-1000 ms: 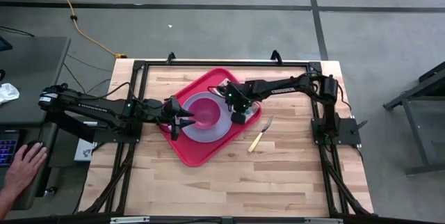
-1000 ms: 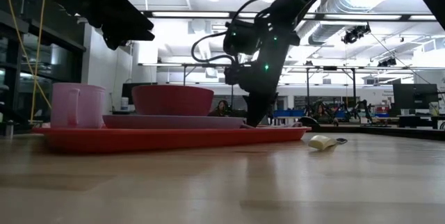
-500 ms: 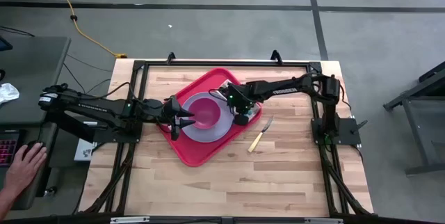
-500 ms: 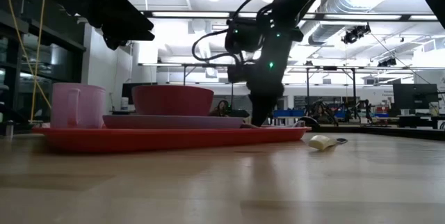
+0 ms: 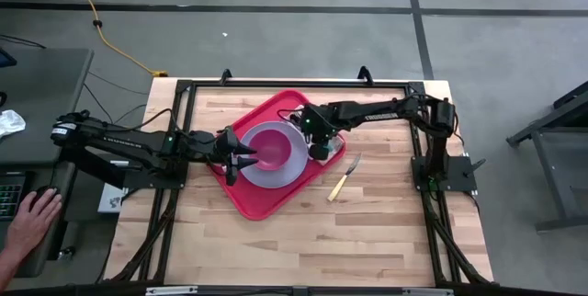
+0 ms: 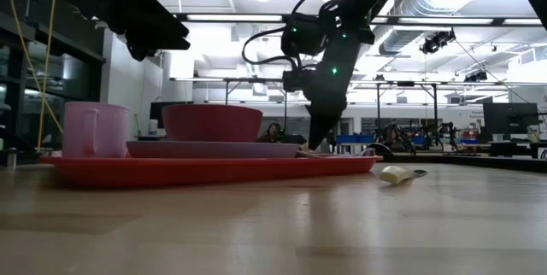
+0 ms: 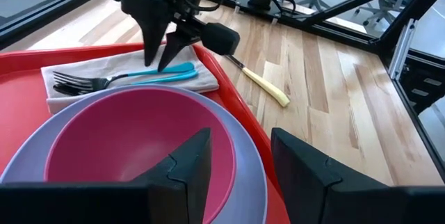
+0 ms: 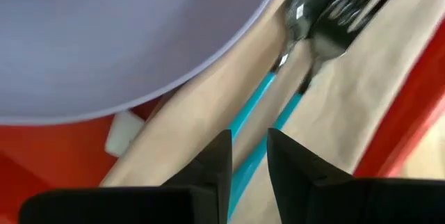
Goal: Set up tray
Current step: Put the blue spoon on top of the brown table napkin to the left of the blue fork on the red serving tray
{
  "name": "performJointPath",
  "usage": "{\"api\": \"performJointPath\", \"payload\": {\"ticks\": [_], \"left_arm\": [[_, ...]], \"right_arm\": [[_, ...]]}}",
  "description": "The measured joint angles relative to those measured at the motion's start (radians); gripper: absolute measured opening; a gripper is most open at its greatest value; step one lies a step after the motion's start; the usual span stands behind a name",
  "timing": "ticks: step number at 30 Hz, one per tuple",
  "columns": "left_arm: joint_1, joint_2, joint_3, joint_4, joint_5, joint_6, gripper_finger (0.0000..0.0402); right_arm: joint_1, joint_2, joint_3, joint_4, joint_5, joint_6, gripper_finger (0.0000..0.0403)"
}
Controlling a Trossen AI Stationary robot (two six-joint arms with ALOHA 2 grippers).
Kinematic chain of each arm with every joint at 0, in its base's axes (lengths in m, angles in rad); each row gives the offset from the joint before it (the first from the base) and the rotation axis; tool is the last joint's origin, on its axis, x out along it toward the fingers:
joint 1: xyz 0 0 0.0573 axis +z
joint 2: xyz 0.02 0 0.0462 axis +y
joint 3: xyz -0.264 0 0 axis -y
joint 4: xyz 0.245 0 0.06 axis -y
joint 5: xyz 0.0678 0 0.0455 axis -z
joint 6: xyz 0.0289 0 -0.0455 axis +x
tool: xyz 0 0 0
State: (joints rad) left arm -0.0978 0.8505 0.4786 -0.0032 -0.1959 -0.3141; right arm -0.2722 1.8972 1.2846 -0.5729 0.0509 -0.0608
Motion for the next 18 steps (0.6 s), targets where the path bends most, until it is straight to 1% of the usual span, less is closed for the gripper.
{"api": "performJointPath", "payload": {"ticks": [5,10,14,18], "left_arm": [[0.0,0.0,0.0,0.0,0.0,0.004,0.0179],[0.0,0.0,0.0,0.0,0.0,0.004,0.0179],[0.0,0.0,0.0,0.0,0.0,0.004,0.0179],[0.0,0.0,0.0,0.0,0.0,0.004,0.0179]], "right_arm": [[-0.018,-0.001,0.001,0.045,0.013,0.0,0.0083],[-0.04,-0.002,0.002,0.086,-0.036,0.001,0.009],[-0.064,-0.003,0.002,0.096,-0.026,0.0,0.009],[-0.092,0.001,0.002,0.103,-0.041,0.001,0.0093]]}}
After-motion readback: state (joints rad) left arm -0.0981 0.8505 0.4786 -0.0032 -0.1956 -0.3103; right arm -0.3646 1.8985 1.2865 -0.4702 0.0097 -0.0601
